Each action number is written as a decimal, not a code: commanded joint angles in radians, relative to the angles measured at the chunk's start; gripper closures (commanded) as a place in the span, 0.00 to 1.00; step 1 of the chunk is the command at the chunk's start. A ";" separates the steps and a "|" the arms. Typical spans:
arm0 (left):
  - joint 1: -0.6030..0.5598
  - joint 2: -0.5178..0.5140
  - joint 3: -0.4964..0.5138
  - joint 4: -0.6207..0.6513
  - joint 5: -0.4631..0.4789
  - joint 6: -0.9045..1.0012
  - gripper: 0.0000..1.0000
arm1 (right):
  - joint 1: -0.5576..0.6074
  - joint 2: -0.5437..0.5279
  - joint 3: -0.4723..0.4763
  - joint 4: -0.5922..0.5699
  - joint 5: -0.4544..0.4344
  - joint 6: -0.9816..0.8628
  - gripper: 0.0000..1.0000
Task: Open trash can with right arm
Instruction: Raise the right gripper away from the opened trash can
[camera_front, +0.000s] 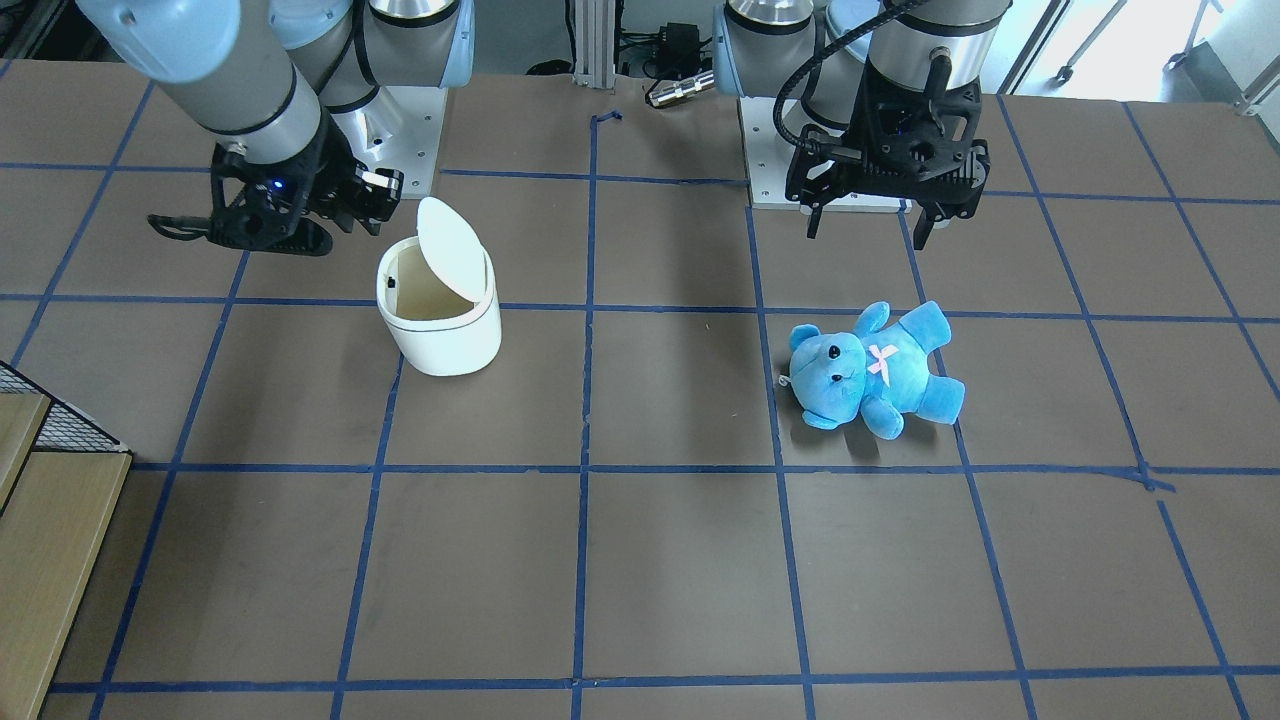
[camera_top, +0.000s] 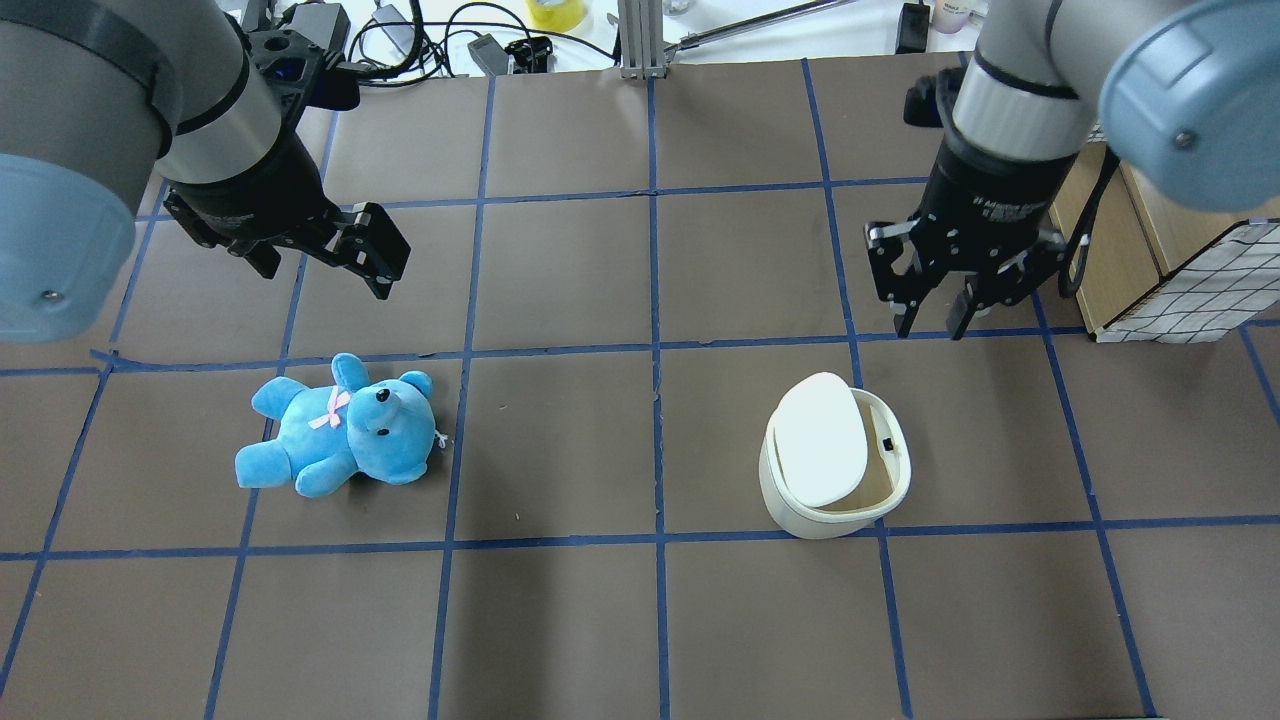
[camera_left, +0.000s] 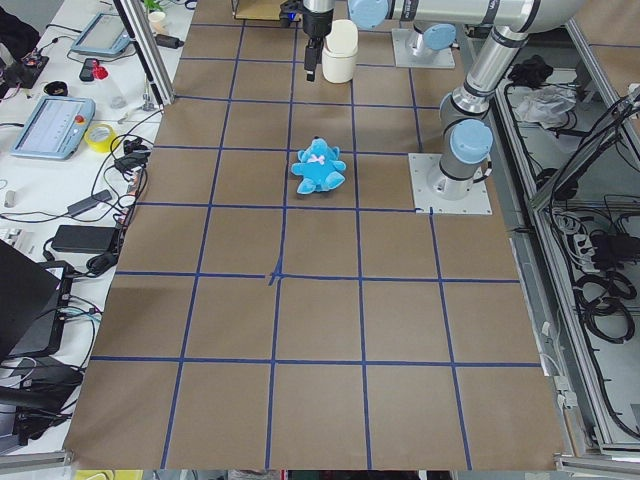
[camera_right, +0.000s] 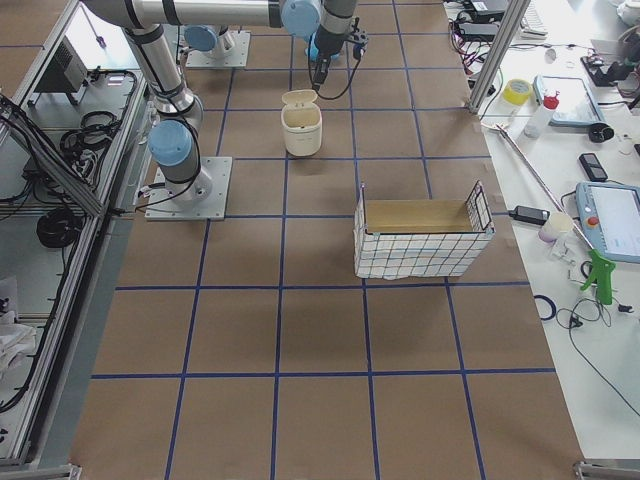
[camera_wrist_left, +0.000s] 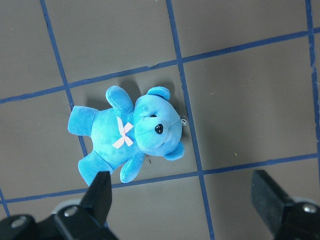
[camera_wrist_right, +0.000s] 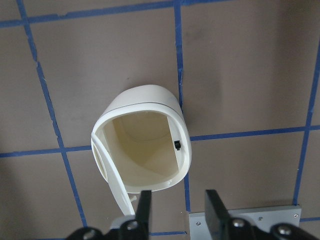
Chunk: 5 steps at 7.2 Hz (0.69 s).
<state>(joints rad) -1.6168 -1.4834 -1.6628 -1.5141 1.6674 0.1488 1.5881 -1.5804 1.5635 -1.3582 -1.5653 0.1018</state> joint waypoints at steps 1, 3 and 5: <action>0.000 0.000 0.000 0.000 0.000 0.000 0.00 | -0.002 -0.009 -0.057 -0.013 -0.099 0.007 0.00; 0.000 0.000 0.000 0.000 0.000 0.000 0.00 | -0.003 -0.004 -0.057 -0.053 -0.093 0.010 0.00; 0.000 0.000 0.000 0.000 0.000 0.000 0.00 | -0.010 -0.004 -0.056 -0.048 -0.081 0.007 0.00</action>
<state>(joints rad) -1.6168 -1.4833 -1.6628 -1.5140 1.6674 0.1488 1.5808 -1.5846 1.5082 -1.4057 -1.6516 0.1106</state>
